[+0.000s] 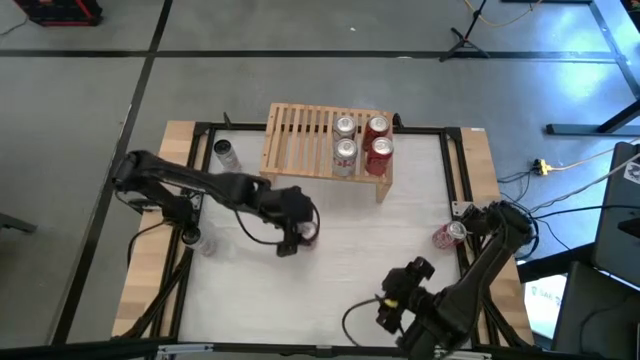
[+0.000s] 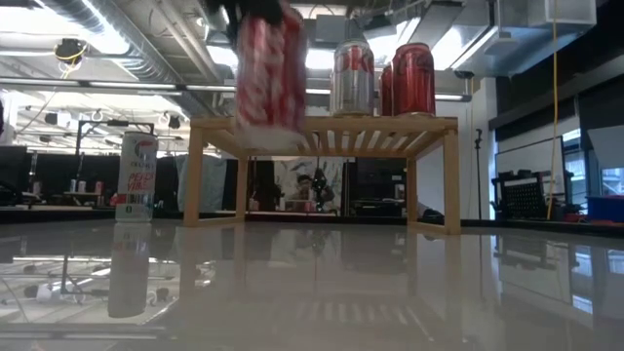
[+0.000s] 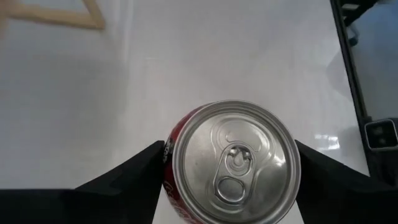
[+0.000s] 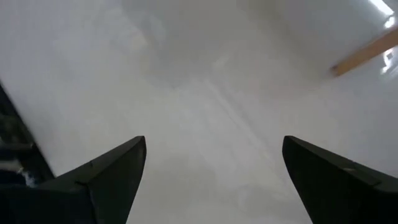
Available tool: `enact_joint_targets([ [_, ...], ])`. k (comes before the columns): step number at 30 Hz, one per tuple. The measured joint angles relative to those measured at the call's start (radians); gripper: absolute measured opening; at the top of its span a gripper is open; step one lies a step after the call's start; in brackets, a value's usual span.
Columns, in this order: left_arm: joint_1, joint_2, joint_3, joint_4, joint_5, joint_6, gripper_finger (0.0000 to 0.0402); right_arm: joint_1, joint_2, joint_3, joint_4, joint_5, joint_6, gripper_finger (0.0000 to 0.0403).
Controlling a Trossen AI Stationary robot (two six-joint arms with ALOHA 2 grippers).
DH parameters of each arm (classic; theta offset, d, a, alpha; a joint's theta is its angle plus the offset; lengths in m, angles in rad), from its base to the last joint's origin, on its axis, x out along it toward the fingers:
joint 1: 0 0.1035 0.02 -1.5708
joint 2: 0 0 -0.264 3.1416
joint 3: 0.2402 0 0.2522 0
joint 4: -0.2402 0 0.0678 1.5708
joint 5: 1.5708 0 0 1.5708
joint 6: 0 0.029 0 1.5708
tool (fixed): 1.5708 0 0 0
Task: Place canned beverage on shelf
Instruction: Put the bottom red and white soda can on the shelf
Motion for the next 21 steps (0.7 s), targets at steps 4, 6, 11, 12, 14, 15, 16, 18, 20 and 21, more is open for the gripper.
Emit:
enact_joint_targets([
  [4, 0.042, 0.004, 0.188, -0.187, -0.007, 0.075, 0.0271, -0.033, -0.028, 0.0, -0.03, 0.05, 0.039, 0.0364],
  [6, 0.071, -0.001, 0.259, -0.237, -0.019, 0.114, 0.0271, -0.05, -0.035, 0.0, -0.031, 0.079, 0.041, 0.0364],
  [11, 0.177, 0.003, 0.376, -0.335, -0.042, 0.216, 0.0271, -0.106, -0.037, 0.0, -0.032, 0.091, 0.021, 0.0364],
  [12, 0.202, 0.003, 0.391, -0.33, -0.041, 0.24, 0.0271, -0.115, -0.037, 0.0, -0.031, 0.092, 0.018, 0.0364],
  [14, 0.259, 0.001, 0.407, -0.314, -0.037, 0.294, 0.0271, -0.133, -0.037, 0.0, -0.03, 0.102, 0.018, 0.0364],
  [15, 0.29, 0.001, 0.408, -0.314, -0.033, 0.319, 0.0271, -0.139, -0.037, 0.0, -0.03, 0.11, 0.017, 0.0364],
  [16, 0.323, 0.002, 0.408, -0.319, -0.028, 0.344, 0.0271, -0.146, -0.037, 0.0, -0.03, 0.116, 0.018, 0.0364],
  [18, 0.39, 0.015, 0.408, -0.307, -0.008, 0.379, 0.0271, -0.158, -0.037, 0.0, -0.028, 0.124, 0.018, 0.0364],
  [20, 0.455, 0.031, 0.408, -0.275, 0.039, 0.399, 0.0271, -0.171, -0.037, 0.0, -0.028, 0.124, 0.018, 0.0364],
  [21, 0.482, 0.04, 0.408, -0.267, 0.059, 0.407, 0.0271, -0.177, -0.037, 0.0, -0.027, 0.124, 0.018, 0.0364],
])
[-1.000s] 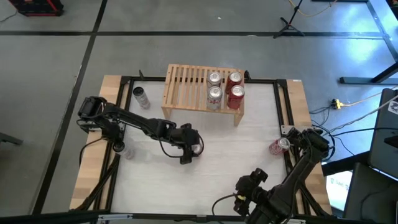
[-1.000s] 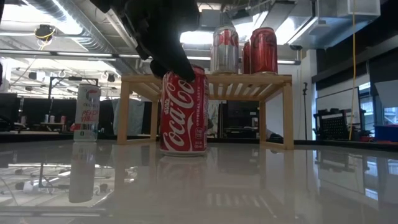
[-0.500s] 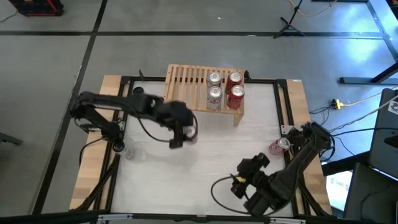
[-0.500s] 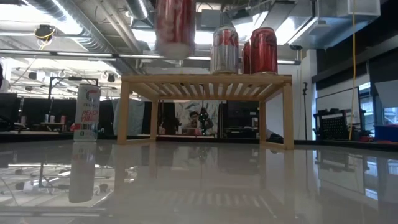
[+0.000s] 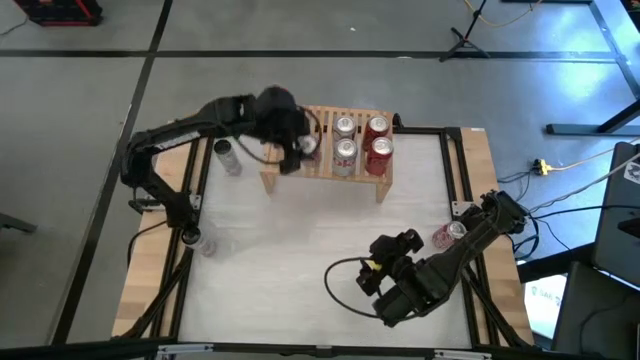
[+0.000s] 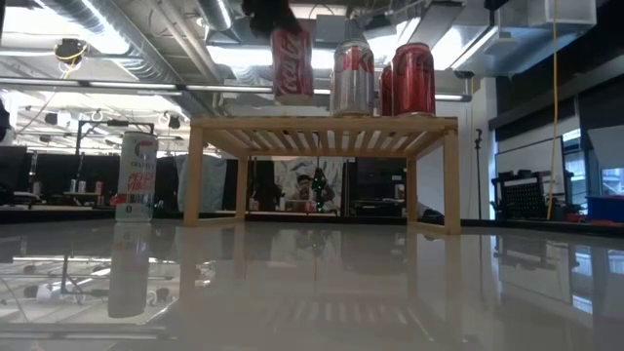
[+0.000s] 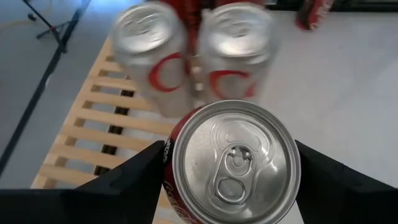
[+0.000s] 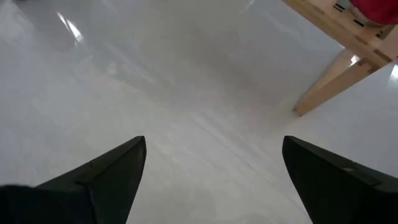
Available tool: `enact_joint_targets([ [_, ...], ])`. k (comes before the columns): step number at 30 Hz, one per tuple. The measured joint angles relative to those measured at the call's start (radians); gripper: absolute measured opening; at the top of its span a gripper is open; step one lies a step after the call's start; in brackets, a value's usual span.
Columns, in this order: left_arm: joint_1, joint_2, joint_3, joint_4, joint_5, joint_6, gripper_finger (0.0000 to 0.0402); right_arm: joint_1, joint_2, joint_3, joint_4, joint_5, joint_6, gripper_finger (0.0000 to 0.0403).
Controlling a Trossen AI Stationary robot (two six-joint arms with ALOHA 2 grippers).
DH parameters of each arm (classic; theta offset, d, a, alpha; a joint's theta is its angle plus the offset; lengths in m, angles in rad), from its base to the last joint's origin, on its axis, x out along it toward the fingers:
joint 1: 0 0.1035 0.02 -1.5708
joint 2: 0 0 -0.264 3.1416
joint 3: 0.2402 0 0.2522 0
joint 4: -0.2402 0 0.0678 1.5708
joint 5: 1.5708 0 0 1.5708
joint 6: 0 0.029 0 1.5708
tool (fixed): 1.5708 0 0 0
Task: Place canned beverage on shelf
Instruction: Put the bottom red and white soda can on the shelf
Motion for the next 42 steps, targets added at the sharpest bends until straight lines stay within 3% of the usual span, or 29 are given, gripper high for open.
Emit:
enact_joint_targets([
  [7, 0.127, 0.079, -0.001, 0.061, 0.102, 0.03, 0.0276, -0.018, 0.0, 0.0, 0.004, 0.001, 0.016, 0.0364],
  [16, 0.177, 0.11, -0.001, 0.092, 0.189, 0.032, 0.0281, -0.016, 0.001, 0.0, 0.002, 0.0, 0.055, 0.0364],
  [29, 0.169, 0.112, -0.001, 0.111, 0.147, 0.007, 0.0301, -0.016, 0.001, -0.001, -0.001, 0.0, 0.054, 0.0364],
  [42, 0.165, 0.112, -0.001, 0.14, 0.155, 0.015, 0.0353, -0.016, 0.002, -0.001, -0.022, 0.014, 0.049, 0.0364],
])
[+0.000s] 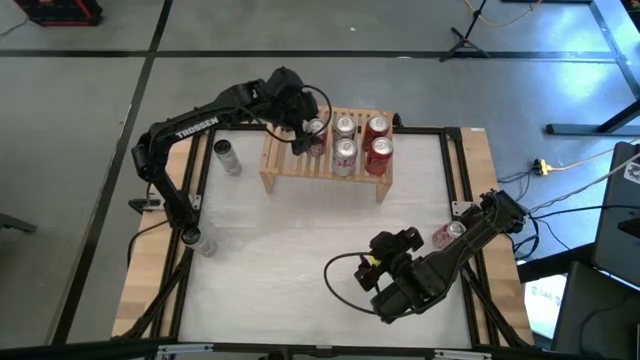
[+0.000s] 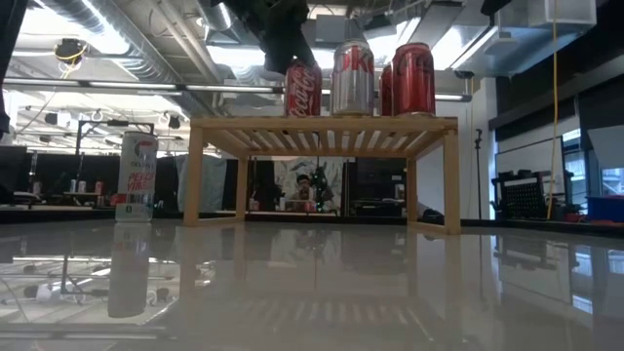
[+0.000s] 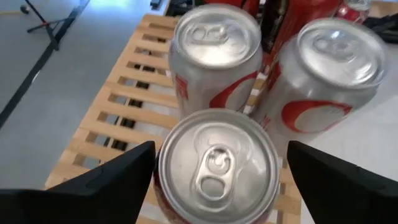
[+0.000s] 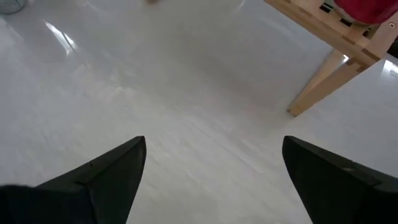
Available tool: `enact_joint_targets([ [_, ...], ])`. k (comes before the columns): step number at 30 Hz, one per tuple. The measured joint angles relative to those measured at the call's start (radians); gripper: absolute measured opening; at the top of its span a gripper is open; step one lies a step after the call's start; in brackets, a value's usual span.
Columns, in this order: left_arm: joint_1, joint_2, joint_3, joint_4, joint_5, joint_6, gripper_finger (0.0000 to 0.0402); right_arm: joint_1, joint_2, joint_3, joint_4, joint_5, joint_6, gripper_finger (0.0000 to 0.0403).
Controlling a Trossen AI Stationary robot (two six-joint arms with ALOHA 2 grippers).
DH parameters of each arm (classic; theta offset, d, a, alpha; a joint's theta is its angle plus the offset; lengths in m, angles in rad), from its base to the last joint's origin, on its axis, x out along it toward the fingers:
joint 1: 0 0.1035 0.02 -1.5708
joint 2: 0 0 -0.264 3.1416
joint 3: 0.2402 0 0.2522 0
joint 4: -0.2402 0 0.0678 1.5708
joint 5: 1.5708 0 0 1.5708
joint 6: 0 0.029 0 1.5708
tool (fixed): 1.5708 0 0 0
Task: Place canned beverage on shelf
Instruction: Put the bottom red and white soda can on the shelf, then put the red and white soda can on the shelf aligned with the other red and white soda can
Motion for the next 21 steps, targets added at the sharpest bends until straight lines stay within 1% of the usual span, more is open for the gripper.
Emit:
enact_joint_targets([
  [3, -0.01, 0.0, 0.004, 0.008, -0.008, 0.003, 0.0354, 0.0, 0.0, 0.0, -0.006, -0.004, 0.0, 0.0364],
  [6, -0.022, -0.001, 0.045, -0.016, -0.066, -0.004, 0.0354, 0.0, 0.0, 0.0, -0.012, -0.02, 0.0, 0.0364],
  [10, -0.029, -0.003, 0.146, -0.078, -0.107, 0.0, 0.0355, 0.0, 0.0, 0.0, -0.031, -0.056, -0.002, 0.0364],
  [12, -0.029, -0.003, 0.203, -0.119, -0.108, -0.004, 0.0355, 0.0, -0.005, 0.0, -0.029, -0.075, -0.019, 0.0364],
  [15, -0.04, -0.013, 0.278, -0.193, -0.109, -0.024, 0.0355, 0.001, -0.039, -0.001, -0.029, -0.075, -0.032, 0.0364],
  [18, -0.054, -0.061, 0.273, -0.264, -0.109, -0.032, 0.0355, 0.0, -0.091, -0.001, -0.031, -0.068, -0.075, 0.0364],
  [21, -0.065, -0.137, 0.191, -0.273, -0.113, -0.062, 0.0355, 0.0, -0.126, 0.0, -0.03, -0.077, -0.13, 0.0364],
])
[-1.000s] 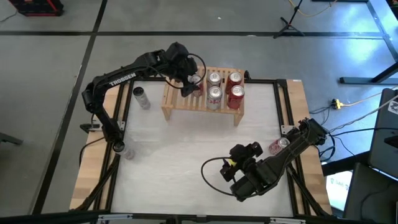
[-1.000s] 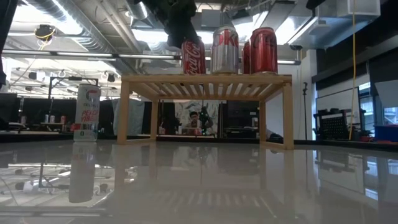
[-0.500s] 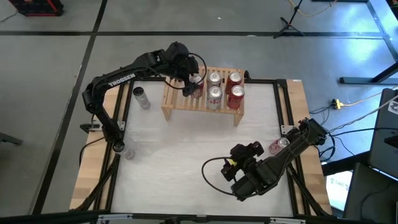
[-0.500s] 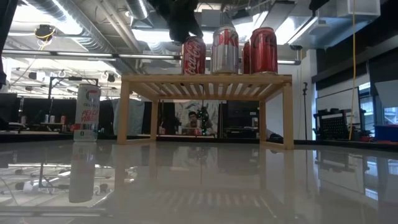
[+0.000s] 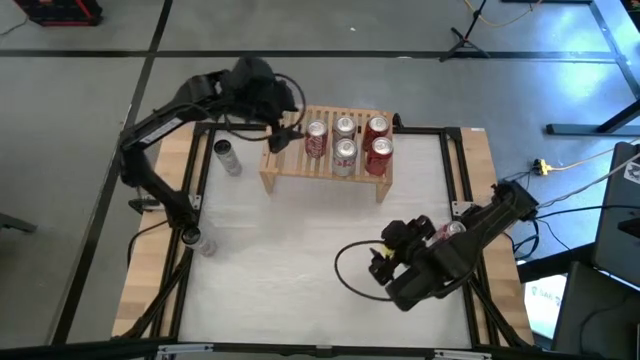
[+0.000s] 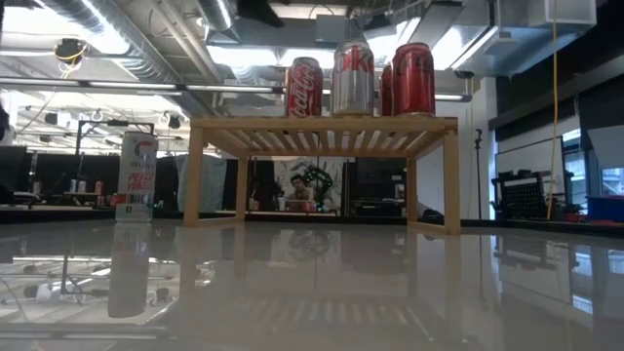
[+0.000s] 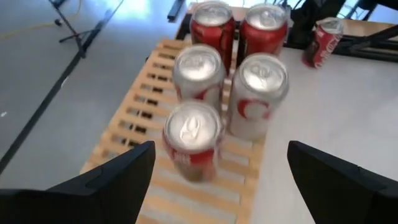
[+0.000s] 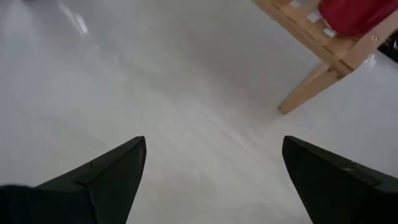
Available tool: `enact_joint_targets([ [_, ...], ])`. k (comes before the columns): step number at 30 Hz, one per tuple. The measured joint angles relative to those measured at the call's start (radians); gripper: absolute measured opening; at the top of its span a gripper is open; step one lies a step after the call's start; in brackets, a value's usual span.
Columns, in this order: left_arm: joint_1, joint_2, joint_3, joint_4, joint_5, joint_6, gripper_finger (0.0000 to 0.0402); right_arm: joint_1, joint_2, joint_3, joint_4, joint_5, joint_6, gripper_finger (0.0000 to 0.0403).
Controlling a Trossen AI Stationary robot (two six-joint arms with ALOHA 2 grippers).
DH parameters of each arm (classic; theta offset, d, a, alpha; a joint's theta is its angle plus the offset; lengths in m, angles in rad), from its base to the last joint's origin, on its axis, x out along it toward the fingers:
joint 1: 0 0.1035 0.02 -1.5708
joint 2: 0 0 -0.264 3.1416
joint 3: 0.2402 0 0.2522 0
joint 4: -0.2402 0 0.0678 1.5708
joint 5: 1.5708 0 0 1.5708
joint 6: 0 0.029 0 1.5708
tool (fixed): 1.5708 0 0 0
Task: Place canned beverage on shelf
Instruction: Put the red and white soda can on the shelf aligned with the other red and white soda can
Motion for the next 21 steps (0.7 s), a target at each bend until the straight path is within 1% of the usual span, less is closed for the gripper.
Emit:
enact_joint_targets([
  [3, -0.019, -0.105, -0.116, 0.032, -0.023, -0.046, 0.0355, 0.0, -0.033, -0.008, 0.006, -0.019, -0.066, 0.0364],
  [5, -0.036, -0.186, -0.198, 0.052, -0.057, -0.087, 0.0355, -0.001, -0.081, -0.046, 0.003, -0.034, -0.08, 0.0364],
  [8, -0.062, -0.308, -0.329, 0.083, -0.105, -0.148, 0.0355, -0.009, -0.181, -0.166, 0.002, -0.098, -0.076, 0.0364],
  [12, -0.103, -0.454, -0.472, 0.141, -0.116, -0.253, 0.0355, -0.029, -0.33, -0.356, 0.0, -0.222, -0.045, 0.0364],
  [17, -0.148, -0.575, -0.575, 0.199, -0.135, -0.376, 0.0355, -0.061, -0.486, -0.511, -0.001, -0.38, -0.044, 0.0364],
  [21, -0.174, -0.619, -0.601, 0.215, -0.134, -0.425, 0.0355, -0.068, -0.556, -0.584, 0.0, -0.445, -0.046, 0.0364],
])
